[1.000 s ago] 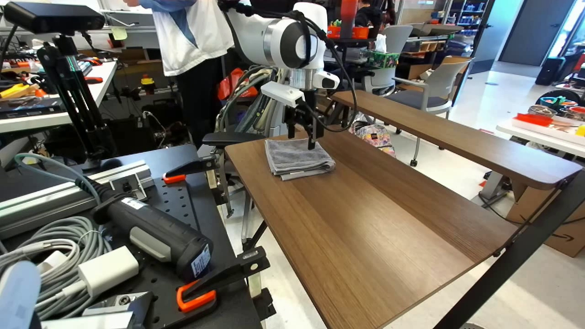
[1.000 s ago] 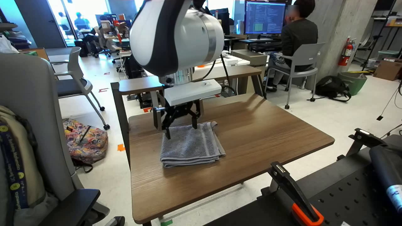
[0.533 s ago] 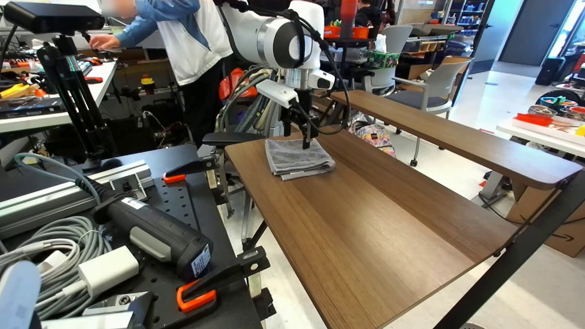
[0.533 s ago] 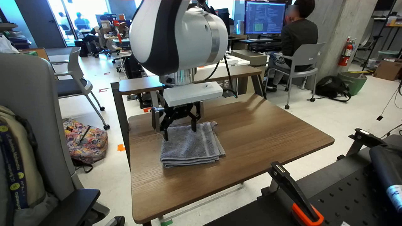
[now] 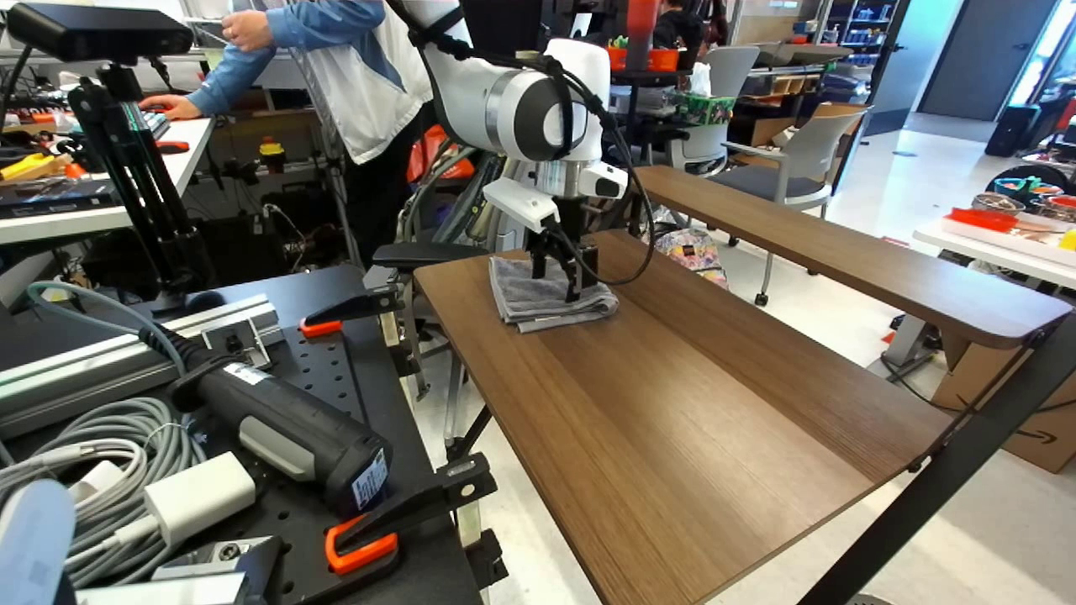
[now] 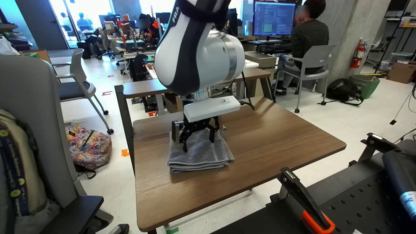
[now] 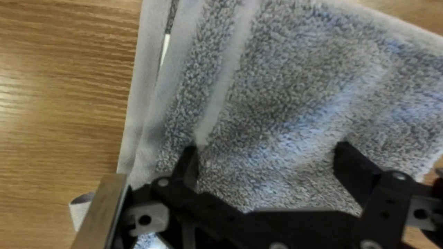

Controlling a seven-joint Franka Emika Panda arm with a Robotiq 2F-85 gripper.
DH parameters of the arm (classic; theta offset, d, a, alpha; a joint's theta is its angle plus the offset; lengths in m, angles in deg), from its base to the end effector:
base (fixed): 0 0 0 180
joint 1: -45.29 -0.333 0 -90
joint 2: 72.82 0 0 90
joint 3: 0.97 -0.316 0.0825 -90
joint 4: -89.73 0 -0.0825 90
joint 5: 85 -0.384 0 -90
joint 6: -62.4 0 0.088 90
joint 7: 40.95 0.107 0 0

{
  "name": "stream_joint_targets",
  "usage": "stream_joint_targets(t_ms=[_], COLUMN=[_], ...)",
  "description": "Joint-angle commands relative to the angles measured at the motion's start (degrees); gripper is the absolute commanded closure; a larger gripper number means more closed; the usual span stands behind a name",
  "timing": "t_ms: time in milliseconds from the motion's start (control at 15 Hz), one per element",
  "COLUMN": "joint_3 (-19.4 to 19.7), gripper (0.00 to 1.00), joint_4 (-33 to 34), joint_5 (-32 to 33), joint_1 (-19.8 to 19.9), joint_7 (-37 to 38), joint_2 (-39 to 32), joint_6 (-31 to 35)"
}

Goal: Wipe the table with the towel

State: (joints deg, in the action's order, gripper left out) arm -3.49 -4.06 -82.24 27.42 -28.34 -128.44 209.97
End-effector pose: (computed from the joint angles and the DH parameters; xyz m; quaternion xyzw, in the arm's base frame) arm 0.6178 0.2282 0.0455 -0.9967 -0.0790 0.0164 0.0011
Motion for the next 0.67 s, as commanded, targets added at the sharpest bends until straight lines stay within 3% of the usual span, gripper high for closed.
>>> stream_joint_targets(t_ms=[0,600], joint_3=[0.65,3.75], gripper=[0.00,0.00], joint_4=[2.66,7.99], joint_5=[-0.29,-1.28], joint_1=[0.71,6.94], joint_7=[-0.19,-0.12], joint_2=[-2.55,-4.26], joint_6=[0.26,-3.34])
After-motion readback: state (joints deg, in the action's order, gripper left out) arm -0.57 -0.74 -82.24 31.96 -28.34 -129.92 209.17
